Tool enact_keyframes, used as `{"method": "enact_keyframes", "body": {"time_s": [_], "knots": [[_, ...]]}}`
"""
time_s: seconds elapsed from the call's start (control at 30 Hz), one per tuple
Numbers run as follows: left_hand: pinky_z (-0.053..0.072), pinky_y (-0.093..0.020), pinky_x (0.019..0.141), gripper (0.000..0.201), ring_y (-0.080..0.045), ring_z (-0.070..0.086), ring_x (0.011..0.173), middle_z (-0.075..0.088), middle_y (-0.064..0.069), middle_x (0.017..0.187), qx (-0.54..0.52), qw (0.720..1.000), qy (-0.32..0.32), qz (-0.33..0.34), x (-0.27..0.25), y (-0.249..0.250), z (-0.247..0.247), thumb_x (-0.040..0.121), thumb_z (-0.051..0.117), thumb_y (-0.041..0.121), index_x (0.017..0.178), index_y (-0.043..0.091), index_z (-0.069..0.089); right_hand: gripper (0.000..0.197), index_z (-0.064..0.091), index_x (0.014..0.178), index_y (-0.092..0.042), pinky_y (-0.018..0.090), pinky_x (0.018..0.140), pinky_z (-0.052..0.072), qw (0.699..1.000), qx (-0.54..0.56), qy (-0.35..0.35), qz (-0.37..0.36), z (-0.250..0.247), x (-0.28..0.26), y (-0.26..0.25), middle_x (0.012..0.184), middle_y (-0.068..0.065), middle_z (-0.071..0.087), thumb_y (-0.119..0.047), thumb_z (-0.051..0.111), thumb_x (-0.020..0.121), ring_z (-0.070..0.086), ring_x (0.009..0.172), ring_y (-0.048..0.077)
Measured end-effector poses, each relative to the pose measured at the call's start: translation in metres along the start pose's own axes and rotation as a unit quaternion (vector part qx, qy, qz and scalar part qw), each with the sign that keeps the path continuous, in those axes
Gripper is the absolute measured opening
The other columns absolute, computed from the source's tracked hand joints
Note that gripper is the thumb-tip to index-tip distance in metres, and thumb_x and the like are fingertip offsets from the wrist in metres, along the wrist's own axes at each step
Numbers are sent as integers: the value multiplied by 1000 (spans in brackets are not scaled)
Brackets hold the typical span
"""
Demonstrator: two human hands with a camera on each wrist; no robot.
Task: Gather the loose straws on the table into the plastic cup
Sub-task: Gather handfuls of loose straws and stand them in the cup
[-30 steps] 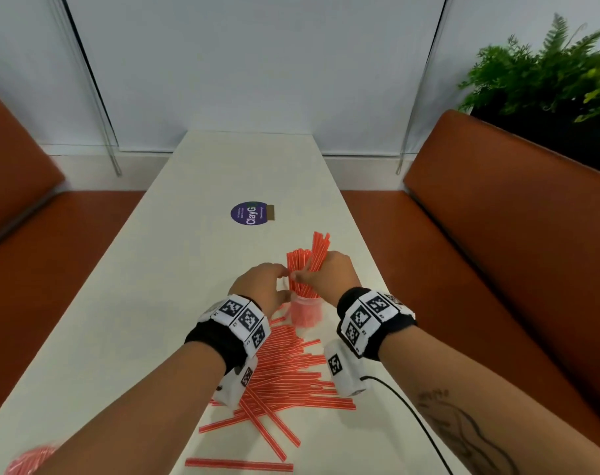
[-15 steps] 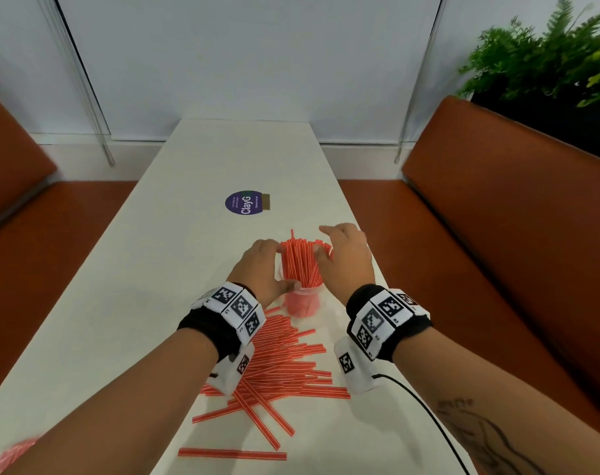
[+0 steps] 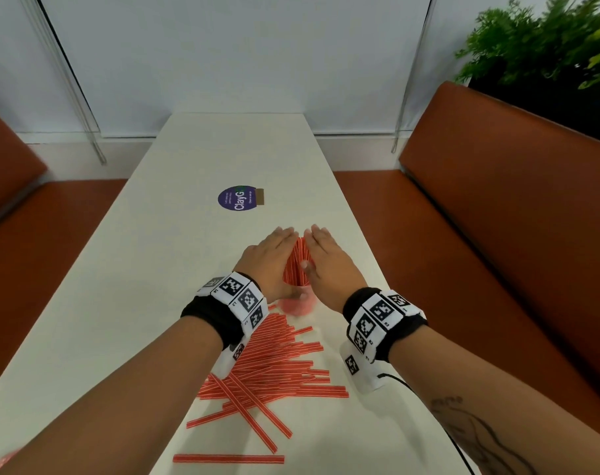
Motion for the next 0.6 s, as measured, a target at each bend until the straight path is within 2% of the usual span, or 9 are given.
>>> {"method": "enact_keyframes", "body": {"time_s": [0.07, 0.13, 0.23, 0.3, 0.33, 0.4, 0.47, 0.53, 0.6], "knots": [[20, -42, 118, 109, -16, 2, 148, 0, 0, 160, -3, 1000, -3, 5, -2, 1, -2, 71, 68, 53, 149, 14, 4, 57, 15, 148, -13, 40, 118, 10, 1000, -6, 5, 16, -5, -2, 0, 159, 7, 11, -27, 37, 98, 5, 147, 22], [20, -45, 118, 111, -18, 5, 147, -2, 0, 160, -30, 999, 14, -10, -11, -3, -10, 69, 71, 52, 149, 17, 4, 57, 22, 147, -18, 45, 116, 16, 998, 7, 54, 37, -19, -8, -3, 157, 5, 19, -33, 43, 95, 12, 146, 22], [28, -45, 114, 100, -21, 25, 142, 17, -1, 157, -56, 997, 10, -48, -34, -21, -27, 70, 70, 52, 147, 20, 17, 49, 43, 136, -20, 42, 109, 29, 991, 30, 123, 39, -43, -27, -14, 142, 4, 42, -34, 53, 90, 34, 133, 21], [36, -40, 108, 84, -20, 40, 133, 35, 0, 148, -67, 995, -23, -71, -55, -35, -34, 73, 70, 48, 142, 21, 30, 39, 53, 123, -18, 35, 98, 39, 992, 36, 125, 7, -50, -44, -28, 126, 4, 53, -32, 58, 87, 47, 118, 21], [39, -36, 104, 77, -18, 46, 127, 42, 1, 143, -59, 994, -44, -76, -67, -40, -34, 74, 70, 45, 139, 22, 35, 37, 56, 119, -17, 32, 93, 42, 995, 37, 88, -8, -48, -52, -36, 120, 3, 56, -32, 60, 86, 50, 110, 19], [40, -31, 97, 68, -17, 51, 119, 49, 2, 134, -11, 992, -99, -76, -92, -44, -27, 75, 70, 43, 133, 23, 42, 43, 55, 119, -18, 27, 87, 43, 998, 15, -56, -24, -32, -72, -54, 118, 0, 56, -39, 63, 83, 51, 102, 14], [41, -32, 98, 70, -18, 51, 119, 49, 3, 133, 35, 986, -149, -68, -113, -44, -12, 71, 72, 44, 131, 24, 43, 65, 48, 127, -18, 31, 94, 43, 981, -45, -185, -46, -5, -91, -67, 125, 1, 52, -52, 67, 75, 47, 110, 16], [42, -34, 101, 78, -20, 50, 121, 49, 2, 134, 66, 980, -180, -55, -130, -41, 8, 65, 77, 45, 131, 24, 42, 88, 42, 132, -15, 40, 98, 43, 962, -111, -242, -64, 22, -105, -78, 127, 4, 47, -63, 70, 64, 45, 115, 23], [41, -35, 101, 84, -21, 47, 123, 47, 0, 135, 101, 975, -198, -27, -143, -38, 28, 62, 78, 46, 133, 20, 40, 98, 39, 132, -11, 43, 96, 43, 948, -162, -263, -73, 45, -112, -86, 127, 7, 45, -65, 72, 58, 44, 115, 27]]}}
Point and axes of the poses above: each hand's wrist, its own x-axis towards the middle knuckle, its own z-axis out of the palm, y = z × x, the point moved 3 cm from there along x, towards the middle knuckle
